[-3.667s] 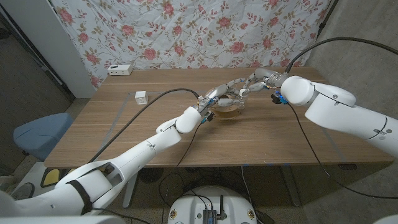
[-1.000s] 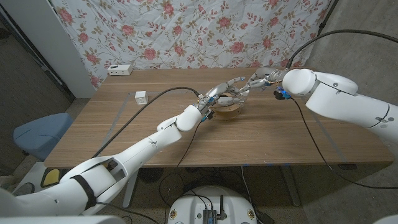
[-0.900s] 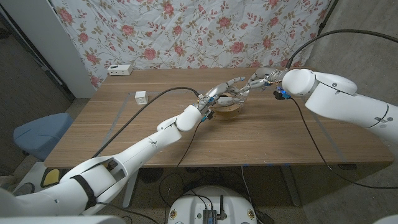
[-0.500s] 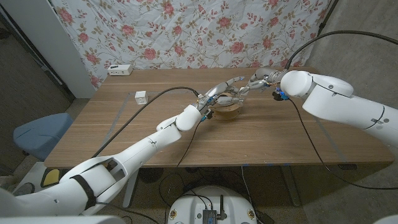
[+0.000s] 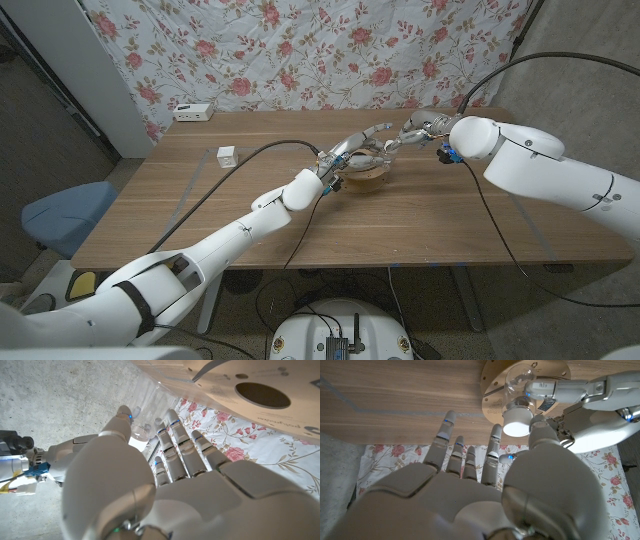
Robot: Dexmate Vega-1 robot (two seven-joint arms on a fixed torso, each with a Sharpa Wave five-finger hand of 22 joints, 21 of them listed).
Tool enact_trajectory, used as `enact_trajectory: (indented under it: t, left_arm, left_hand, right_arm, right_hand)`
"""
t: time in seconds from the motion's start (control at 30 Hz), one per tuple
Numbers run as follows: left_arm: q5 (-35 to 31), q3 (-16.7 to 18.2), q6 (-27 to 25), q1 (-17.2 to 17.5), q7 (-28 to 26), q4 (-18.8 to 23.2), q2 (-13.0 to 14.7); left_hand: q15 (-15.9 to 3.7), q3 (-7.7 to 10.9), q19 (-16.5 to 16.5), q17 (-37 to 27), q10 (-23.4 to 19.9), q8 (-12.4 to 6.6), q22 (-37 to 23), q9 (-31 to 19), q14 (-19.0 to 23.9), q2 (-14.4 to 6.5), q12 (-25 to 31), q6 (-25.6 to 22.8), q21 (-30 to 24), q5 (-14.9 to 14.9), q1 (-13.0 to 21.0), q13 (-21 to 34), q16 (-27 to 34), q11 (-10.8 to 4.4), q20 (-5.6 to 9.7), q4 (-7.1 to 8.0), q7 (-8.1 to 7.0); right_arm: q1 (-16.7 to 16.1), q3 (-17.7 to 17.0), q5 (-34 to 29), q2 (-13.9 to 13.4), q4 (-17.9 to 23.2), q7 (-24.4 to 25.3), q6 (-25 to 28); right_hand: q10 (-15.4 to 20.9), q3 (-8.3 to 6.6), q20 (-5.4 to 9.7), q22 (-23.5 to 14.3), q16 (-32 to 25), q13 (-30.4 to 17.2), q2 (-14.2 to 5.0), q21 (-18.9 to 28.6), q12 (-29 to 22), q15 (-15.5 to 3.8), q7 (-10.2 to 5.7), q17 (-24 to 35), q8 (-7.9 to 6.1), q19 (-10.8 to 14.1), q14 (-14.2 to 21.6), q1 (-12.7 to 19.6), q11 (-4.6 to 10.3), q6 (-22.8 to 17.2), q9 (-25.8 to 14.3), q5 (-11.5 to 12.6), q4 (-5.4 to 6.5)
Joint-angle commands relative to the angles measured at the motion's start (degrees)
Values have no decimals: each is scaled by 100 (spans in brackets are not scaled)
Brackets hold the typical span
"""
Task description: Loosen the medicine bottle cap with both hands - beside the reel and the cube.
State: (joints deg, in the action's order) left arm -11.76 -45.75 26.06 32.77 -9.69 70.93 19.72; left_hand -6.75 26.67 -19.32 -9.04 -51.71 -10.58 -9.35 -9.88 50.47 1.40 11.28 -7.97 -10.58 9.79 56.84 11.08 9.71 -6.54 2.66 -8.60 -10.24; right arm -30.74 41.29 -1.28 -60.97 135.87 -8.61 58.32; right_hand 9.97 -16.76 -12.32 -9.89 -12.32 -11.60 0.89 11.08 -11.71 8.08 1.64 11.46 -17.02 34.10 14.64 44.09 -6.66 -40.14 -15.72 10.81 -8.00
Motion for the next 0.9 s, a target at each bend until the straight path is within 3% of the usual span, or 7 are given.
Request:
enact_trajectory:
  t: [0.03,0.27,0.67,0.9]
  left_arm:
    - [-1,-2,4,-22,-2,-20,-7]
    - [2,0,6,-11,-10,-9,-5]
    - [7,-7,45,-30,3,-49,-15]
    - [7,-8,60,-39,10,-60,-16]
  left_hand:
    - [-466,50,-21,-16,-273,3,-14,-12,59,-75,21,6,0,32,3,17,24,-235,400,2,-14]
    - [-461,49,-22,-15,-270,3,-14,-12,54,-72,20,6,-1,31,-2,17,21,-224,402,3,-16]
    - [-453,53,-21,-17,-273,4,-13,-12,60,-79,21,13,0,32,-7,17,25,-232,399,8,-11]
    - [-457,52,-20,-18,-274,5,-13,-12,66,-79,21,16,0,31,-8,17,28,-232,399,7,-13]
  right_arm:
    - [-87,-42,15,39,-13,183,-32]
    - [-152,-76,-4,48,-7,292,-73]
    - [-292,-284,217,41,-79,300,-310]
    - [-343,-334,261,50,-89,349,-360]
  right_hand:
    - [85,-36,14,-9,-52,-8,-19,56,-36,-36,-21,7,-81,86,82,113,43,-132,-44,-8,-54]
    - [183,-97,25,-7,-67,-7,-79,68,-52,-96,-59,9,-173,164,135,240,104,-276,-89,1,-103]
    - [179,-159,125,-3,-64,-6,-126,43,-29,-160,-72,9,-200,146,142,378,136,-268,-127,15,-149]
    - [168,-276,134,0,-54,-5,-199,26,-6,-203,-126,7,-226,137,140,629,205,-265,-160,47,-219]
